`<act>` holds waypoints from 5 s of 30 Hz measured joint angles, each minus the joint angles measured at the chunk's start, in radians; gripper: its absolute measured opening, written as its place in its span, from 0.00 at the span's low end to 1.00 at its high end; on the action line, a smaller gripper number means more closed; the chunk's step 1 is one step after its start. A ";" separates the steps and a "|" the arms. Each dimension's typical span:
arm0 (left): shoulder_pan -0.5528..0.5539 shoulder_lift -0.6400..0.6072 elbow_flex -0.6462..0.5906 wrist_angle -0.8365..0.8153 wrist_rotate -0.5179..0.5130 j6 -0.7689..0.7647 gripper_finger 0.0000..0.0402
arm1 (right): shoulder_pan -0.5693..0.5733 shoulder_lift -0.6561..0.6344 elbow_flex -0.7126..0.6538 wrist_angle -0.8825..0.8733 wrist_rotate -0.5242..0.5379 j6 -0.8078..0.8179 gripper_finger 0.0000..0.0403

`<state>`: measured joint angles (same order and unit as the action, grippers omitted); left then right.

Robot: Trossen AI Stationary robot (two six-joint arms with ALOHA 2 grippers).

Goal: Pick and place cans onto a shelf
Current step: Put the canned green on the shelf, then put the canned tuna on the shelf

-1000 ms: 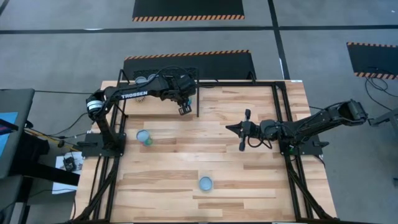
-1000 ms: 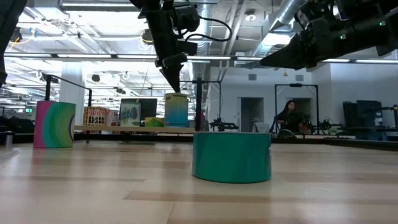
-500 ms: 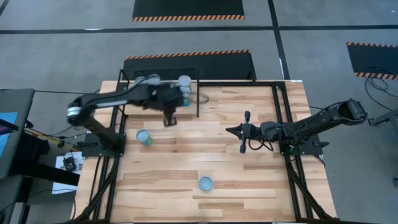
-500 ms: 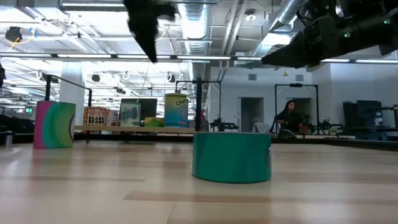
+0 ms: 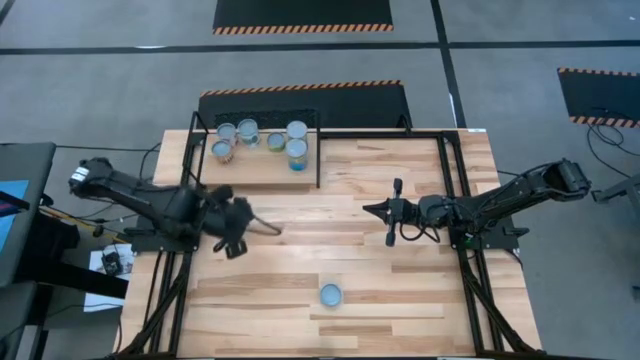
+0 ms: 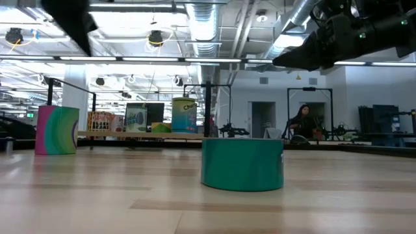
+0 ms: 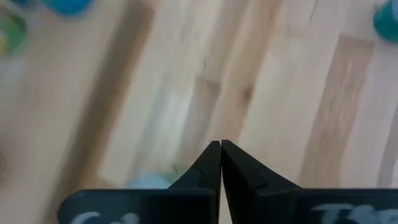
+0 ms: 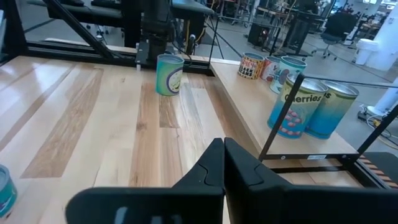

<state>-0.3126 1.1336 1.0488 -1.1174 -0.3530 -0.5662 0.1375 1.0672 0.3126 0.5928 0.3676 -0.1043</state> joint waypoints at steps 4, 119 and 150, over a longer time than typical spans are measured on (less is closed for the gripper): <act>-0.075 0.003 -0.072 -0.028 0.000 -0.197 0.04 | 0.000 0.000 0.000 0.008 0.000 0.002 0.03; 0.997 0.214 0.029 0.349 0.173 0.627 0.15 | -0.003 0.000 0.000 -0.006 0.000 0.000 0.04; -0.133 0.348 -0.164 1.138 0.180 0.615 0.00 | -0.017 0.000 0.000 -0.033 0.000 0.021 0.04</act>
<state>-0.4458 1.4818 0.8849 0.0204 -0.1725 0.0493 0.1207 1.0672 0.3122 0.5599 0.3676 -0.0830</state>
